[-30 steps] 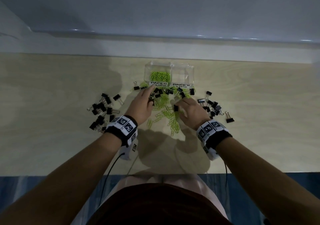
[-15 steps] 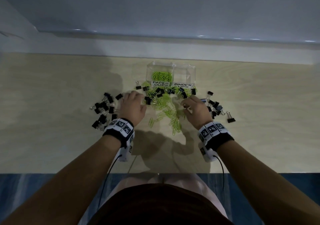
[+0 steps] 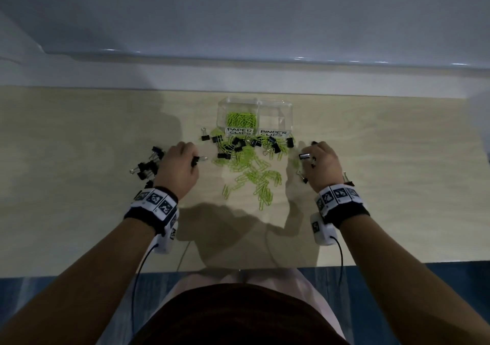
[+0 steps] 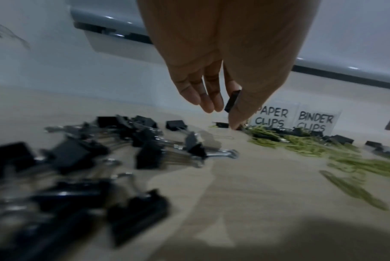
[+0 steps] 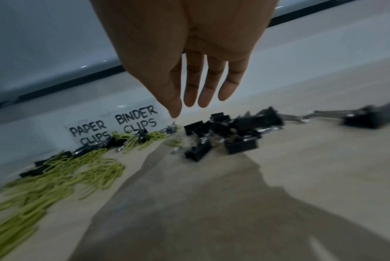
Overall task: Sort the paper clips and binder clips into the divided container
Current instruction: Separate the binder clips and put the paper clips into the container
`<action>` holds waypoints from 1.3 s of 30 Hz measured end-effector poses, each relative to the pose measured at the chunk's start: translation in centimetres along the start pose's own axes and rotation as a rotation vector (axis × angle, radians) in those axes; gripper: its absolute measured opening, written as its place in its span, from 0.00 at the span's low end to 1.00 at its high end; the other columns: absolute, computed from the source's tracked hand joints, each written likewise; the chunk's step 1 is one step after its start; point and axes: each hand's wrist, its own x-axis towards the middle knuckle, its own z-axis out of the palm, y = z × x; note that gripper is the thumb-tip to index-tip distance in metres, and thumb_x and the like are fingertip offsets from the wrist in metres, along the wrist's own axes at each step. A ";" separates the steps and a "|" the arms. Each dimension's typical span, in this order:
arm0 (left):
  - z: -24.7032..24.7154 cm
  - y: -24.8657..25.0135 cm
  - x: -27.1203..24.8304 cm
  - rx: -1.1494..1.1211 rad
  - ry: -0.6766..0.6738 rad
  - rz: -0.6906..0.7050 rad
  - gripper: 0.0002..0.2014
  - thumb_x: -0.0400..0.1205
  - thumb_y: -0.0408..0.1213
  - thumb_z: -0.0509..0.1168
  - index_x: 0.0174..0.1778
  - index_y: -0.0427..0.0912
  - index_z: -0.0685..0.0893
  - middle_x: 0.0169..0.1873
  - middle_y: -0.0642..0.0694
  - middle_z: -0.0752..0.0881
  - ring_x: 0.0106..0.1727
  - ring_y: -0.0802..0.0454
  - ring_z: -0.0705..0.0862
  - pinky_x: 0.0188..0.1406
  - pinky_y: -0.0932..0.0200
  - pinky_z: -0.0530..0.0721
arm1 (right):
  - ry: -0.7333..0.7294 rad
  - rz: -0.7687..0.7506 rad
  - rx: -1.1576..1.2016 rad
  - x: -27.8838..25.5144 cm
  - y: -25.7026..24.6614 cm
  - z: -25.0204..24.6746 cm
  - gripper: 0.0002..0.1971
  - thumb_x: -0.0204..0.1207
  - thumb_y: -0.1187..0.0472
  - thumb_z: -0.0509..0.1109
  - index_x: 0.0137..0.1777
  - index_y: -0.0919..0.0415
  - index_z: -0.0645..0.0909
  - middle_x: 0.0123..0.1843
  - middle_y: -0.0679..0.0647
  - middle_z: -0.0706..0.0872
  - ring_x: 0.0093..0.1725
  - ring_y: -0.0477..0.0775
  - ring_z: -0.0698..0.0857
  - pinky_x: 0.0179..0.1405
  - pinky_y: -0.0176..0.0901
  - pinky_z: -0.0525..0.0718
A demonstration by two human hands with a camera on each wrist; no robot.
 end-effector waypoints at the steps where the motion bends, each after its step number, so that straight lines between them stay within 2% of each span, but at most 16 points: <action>1: -0.2 -0.6 -0.1 0.046 0.002 -0.025 0.12 0.69 0.29 0.68 0.47 0.38 0.75 0.45 0.39 0.79 0.46 0.39 0.78 0.43 0.45 0.79 | -0.014 -0.018 -0.026 0.5 -0.6 0.4 0.10 0.69 0.74 0.67 0.48 0.66 0.86 0.49 0.63 0.84 0.46 0.66 0.82 0.42 0.54 0.85; 4: -0.3 -0.7 0.2 0.092 -0.011 -0.055 0.15 0.69 0.29 0.68 0.51 0.37 0.78 0.50 0.37 0.79 0.51 0.36 0.77 0.47 0.43 0.79 | -0.051 -0.061 -0.106 2.1 -1.9 1.4 0.15 0.67 0.78 0.64 0.49 0.66 0.85 0.52 0.61 0.85 0.47 0.65 0.81 0.44 0.57 0.84; 7: 0.3 1.2 1.4 0.030 -0.051 -0.012 0.14 0.75 0.33 0.65 0.56 0.37 0.79 0.54 0.39 0.80 0.56 0.39 0.77 0.55 0.43 0.78 | -0.129 -0.098 -0.190 3.4 -2.3 1.7 0.18 0.67 0.77 0.65 0.54 0.62 0.84 0.57 0.56 0.85 0.50 0.63 0.80 0.47 0.57 0.84; 9: 1.1 2.9 2.3 -0.040 -0.073 -0.030 0.12 0.78 0.37 0.64 0.56 0.38 0.80 0.55 0.41 0.81 0.57 0.43 0.77 0.59 0.47 0.77 | -0.187 -0.099 -0.233 3.9 -2.5 1.6 0.17 0.68 0.75 0.66 0.55 0.61 0.84 0.57 0.56 0.85 0.52 0.63 0.80 0.49 0.57 0.83; 11: 1.9 4.3 3.1 -0.124 -0.081 -0.096 0.13 0.79 0.40 0.66 0.55 0.38 0.80 0.54 0.42 0.81 0.57 0.44 0.77 0.59 0.50 0.77 | -0.217 -0.090 -0.241 4.0 -2.5 1.4 0.17 0.69 0.75 0.67 0.55 0.61 0.84 0.54 0.57 0.85 0.52 0.63 0.80 0.49 0.57 0.83; 14: 2.8 5.4 3.9 -0.204 -0.067 -0.187 0.15 0.76 0.41 0.70 0.54 0.37 0.79 0.52 0.41 0.82 0.55 0.44 0.79 0.56 0.51 0.79 | -0.203 -0.101 -0.166 3.7 -2.5 1.3 0.14 0.68 0.77 0.67 0.52 0.64 0.85 0.50 0.59 0.82 0.47 0.64 0.82 0.43 0.54 0.86; 17: 3.1 5.9 4.1 -0.235 -0.037 -0.214 0.14 0.76 0.38 0.71 0.53 0.36 0.79 0.51 0.40 0.83 0.53 0.44 0.81 0.51 0.51 0.81 | -0.197 -0.157 -0.108 2.9 -2.3 1.1 0.12 0.68 0.77 0.67 0.48 0.67 0.85 0.49 0.62 0.81 0.40 0.66 0.83 0.37 0.49 0.85; 21: 3.0 5.9 3.7 -0.256 -0.031 -0.143 0.12 0.75 0.30 0.69 0.52 0.36 0.77 0.45 0.40 0.83 0.46 0.43 0.82 0.41 0.55 0.78 | -0.077 -0.132 -0.077 1.6 -1.0 0.2 0.09 0.68 0.76 0.68 0.45 0.66 0.85 0.47 0.61 0.80 0.36 0.62 0.82 0.31 0.47 0.84; 23: 2.9 5.6 3.2 -0.281 -0.040 -0.108 0.12 0.75 0.28 0.69 0.52 0.36 0.76 0.42 0.42 0.81 0.43 0.46 0.80 0.40 0.57 0.79 | 0.011 -0.098 -0.050 0.9 0.3 -0.4 0.09 0.67 0.77 0.68 0.43 0.67 0.85 0.46 0.63 0.80 0.35 0.64 0.81 0.28 0.47 0.82; 24: 2.7 5.4 2.9 -0.299 -0.045 -0.104 0.12 0.75 0.28 0.70 0.52 0.37 0.77 0.41 0.45 0.79 0.41 0.49 0.79 0.40 0.59 0.80 | 0.034 -0.074 -0.047 0.6 0.9 -0.7 0.08 0.66 0.76 0.69 0.43 0.68 0.85 0.46 0.64 0.80 0.34 0.65 0.81 0.27 0.48 0.82; 26: 2.2 4.9 2.3 -0.349 -0.045 -0.108 0.13 0.75 0.29 0.70 0.53 0.38 0.78 0.40 0.50 0.77 0.39 0.56 0.77 0.36 0.71 0.76 | 0.041 -0.013 -0.049 0.0 1.9 -1.3 0.06 0.67 0.74 0.72 0.43 0.67 0.84 0.47 0.65 0.80 0.35 0.66 0.82 0.28 0.49 0.83; 28: 1.6 3.8 1.7 -0.375 -0.042 -0.125 0.15 0.75 0.28 0.70 0.55 0.41 0.77 0.41 0.50 0.78 0.39 0.57 0.79 0.35 0.74 0.72 | 0.038 0.025 -0.054 -0.4 2.5 -1.4 0.07 0.66 0.72 0.74 0.44 0.67 0.85 0.47 0.65 0.80 0.38 0.67 0.82 0.30 0.50 0.83; 32: -0.1 0.5 0.2 -0.338 0.016 -0.114 0.17 0.75 0.26 0.68 0.57 0.42 0.76 0.44 0.45 0.79 0.43 0.52 0.80 0.42 0.62 0.78 | 0.052 -0.019 -0.109 -0.3 1.6 -0.8 0.06 0.66 0.72 0.73 0.43 0.66 0.85 0.45 0.64 0.82 0.42 0.68 0.80 0.36 0.56 0.83; 35: -0.9 -1.0 -0.5 -0.264 0.013 -0.105 0.17 0.74 0.22 0.66 0.56 0.40 0.77 0.45 0.45 0.80 0.45 0.51 0.80 0.45 0.55 0.82 | -0.011 -0.041 -0.151 0.1 -0.2 0.0 0.07 0.69 0.70 0.69 0.44 0.63 0.86 0.45 0.59 0.85 0.44 0.65 0.81 0.42 0.56 0.81; 39: -0.1 0.1 0.1 -0.214 0.002 -0.029 0.15 0.75 0.25 0.66 0.58 0.38 0.80 0.51 0.41 0.82 0.54 0.46 0.80 0.56 0.47 0.82 | -0.129 -0.070 -0.156 1.2 -3.1 1.2 0.10 0.73 0.65 0.67 0.53 0.59 0.85 0.51 0.56 0.85 0.51 0.63 0.81 0.53 0.58 0.78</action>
